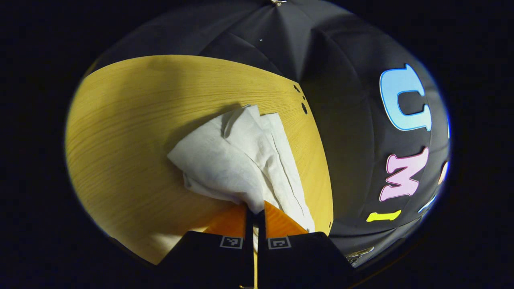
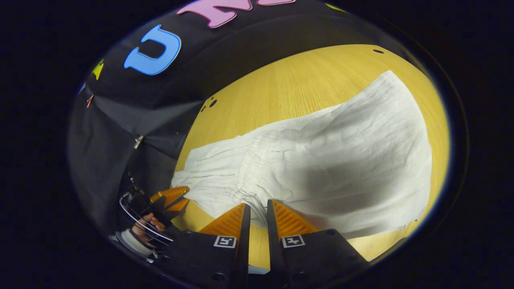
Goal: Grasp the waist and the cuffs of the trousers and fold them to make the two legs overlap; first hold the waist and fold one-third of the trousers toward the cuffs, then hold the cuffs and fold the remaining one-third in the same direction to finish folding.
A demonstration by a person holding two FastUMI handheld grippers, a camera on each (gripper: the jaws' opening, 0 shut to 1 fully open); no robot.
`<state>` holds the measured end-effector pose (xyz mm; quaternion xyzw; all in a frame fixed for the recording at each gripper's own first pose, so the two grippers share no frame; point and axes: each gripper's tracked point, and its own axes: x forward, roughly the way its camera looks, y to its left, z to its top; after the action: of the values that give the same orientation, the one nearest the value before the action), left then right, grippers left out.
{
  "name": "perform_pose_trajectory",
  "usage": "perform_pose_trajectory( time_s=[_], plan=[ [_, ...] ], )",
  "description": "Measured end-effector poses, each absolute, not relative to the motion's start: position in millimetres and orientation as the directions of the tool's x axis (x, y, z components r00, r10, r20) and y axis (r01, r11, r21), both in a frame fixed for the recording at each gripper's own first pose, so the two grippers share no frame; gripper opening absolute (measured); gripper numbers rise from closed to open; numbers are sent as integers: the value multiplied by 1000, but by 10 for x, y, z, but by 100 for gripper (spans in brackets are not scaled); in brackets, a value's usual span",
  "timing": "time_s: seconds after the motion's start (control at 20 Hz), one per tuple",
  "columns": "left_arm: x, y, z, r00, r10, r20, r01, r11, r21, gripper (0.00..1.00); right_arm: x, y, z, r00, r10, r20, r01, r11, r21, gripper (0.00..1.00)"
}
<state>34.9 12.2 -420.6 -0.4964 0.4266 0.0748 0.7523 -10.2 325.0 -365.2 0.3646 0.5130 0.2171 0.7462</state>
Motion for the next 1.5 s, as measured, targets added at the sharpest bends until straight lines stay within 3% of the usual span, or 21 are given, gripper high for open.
perform_pose_trajectory(
  time_s=[0.15,0.25,0.4,0.45,0.5,0.75,1.0,1.5],
  plan=[
    [389,131,-4055,650,-313,-692,-513,491,-704,7,-54,2987,-3576,425,703,-570,83,597,798,31],
    [419,108,-3989,658,-315,-684,-493,507,-707,7,-106,2864,-3548,432,724,-538,102,553,827,50],
    [458,90,-3920,666,-311,-678,-481,516,-709,7,-162,2617,-3393,440,761,-476,153,459,875,54],
    [464,77,-3881,670,-307,-676,-482,512,-711,7,-163,2516,-3365,454,753,-477,166,455,875,47],
    [483,60,-3852,675,-304,-672,-482,508,-714,7,-171,2376,-3393,472,732,-490,177,466,867,57],
    [664,-143,-3406,731,-307,-610,-405,524,-750,7,-104,1501,-3614,586,576,-570,270,524,808,56],
    [889,-703,-2927,753,-368,-545,-245,612,-752,7,-88,925,-3775,627,482,-612,364,514,777,57],
    [822,-2098,-2732,651,-556,-516,-23,666,-746,7,0,413,-3889,652,438,-618,403,490,773,57]
  ],
)
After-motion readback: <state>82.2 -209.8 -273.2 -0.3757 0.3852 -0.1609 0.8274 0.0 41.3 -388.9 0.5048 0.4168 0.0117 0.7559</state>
